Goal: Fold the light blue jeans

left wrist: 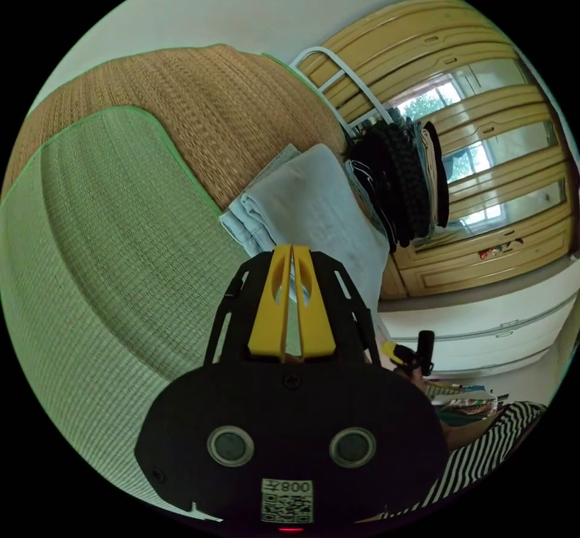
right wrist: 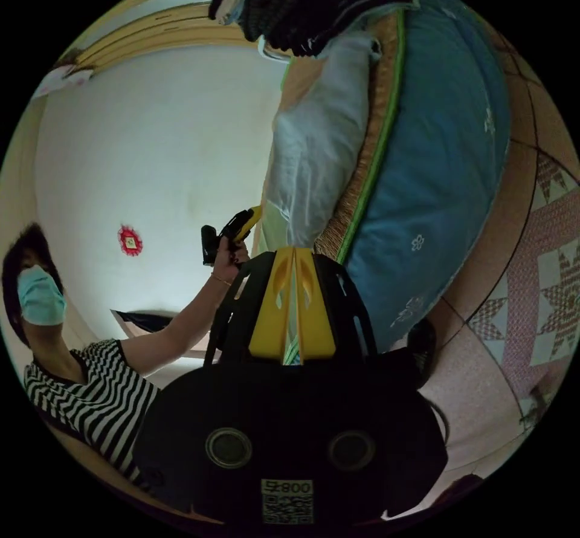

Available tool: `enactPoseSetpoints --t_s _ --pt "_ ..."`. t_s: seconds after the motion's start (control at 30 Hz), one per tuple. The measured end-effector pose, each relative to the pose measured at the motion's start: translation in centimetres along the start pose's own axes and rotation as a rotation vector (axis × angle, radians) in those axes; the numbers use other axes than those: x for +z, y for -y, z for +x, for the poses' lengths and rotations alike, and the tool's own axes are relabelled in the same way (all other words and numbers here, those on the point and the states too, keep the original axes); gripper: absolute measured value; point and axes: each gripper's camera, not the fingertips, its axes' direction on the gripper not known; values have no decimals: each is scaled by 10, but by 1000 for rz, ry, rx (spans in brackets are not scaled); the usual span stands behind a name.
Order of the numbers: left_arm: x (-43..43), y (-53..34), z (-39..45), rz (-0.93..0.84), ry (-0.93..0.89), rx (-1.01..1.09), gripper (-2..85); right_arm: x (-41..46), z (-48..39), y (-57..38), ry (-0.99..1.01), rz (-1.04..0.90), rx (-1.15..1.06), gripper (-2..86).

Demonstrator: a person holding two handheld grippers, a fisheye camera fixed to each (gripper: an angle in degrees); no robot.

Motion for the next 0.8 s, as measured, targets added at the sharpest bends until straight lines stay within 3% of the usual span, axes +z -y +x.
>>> enactPoseSetpoints --t_s 0.1,0.33,0.47,0.7,0.8 --pt "28 33 18 -74 105 6 1 3 -33 20 -77 -8 -153 3" --pt "62 114 58 -81 113 61 2 71 -55 52 -428 -252 -334 1" --pt "65 140 86 -130 193 188 1 65 -63 55 -414 -246 -340 1" --pt "43 144 131 61 170 253 1 52 -99 73 -404 -232 -442 0" --pt "69 162 140 -4 258 252 1 69 -105 85 -469 -297 -470 0"
